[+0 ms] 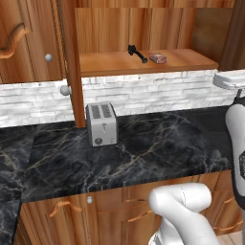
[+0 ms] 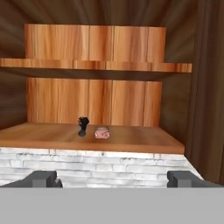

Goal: Pick up the dish brush and bar soap from the sink, and place them back in the cabinet, and close the cabinet doors.

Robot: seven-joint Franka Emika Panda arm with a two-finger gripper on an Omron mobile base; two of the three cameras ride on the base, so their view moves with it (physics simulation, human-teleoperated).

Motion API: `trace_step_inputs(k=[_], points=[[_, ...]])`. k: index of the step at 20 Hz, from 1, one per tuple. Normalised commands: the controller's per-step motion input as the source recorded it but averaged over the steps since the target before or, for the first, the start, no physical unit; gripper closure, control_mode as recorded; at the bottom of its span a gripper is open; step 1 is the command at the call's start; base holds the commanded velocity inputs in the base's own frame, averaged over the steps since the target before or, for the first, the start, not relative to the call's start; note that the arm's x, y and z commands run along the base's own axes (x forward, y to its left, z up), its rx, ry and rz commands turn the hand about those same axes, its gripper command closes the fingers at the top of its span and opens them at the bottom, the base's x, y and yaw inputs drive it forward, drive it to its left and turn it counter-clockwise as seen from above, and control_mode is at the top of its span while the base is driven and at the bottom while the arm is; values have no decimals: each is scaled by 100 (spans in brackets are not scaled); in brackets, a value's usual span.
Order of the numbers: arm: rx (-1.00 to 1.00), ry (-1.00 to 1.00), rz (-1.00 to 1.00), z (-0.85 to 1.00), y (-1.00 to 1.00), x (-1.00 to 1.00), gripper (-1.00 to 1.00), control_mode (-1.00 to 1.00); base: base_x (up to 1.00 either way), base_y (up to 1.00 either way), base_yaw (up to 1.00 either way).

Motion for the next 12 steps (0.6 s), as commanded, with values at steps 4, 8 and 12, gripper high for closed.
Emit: trace_step_inputs(k=[4,8,12], points=[[0,-1,0,0,-14,-46,-100,-100,0,0,0],[0,-4,0,0,-17,-30,-100,-100,0,0,0],[0,-3,-1,0,-18,-34,-100,-100,0,0,0]])
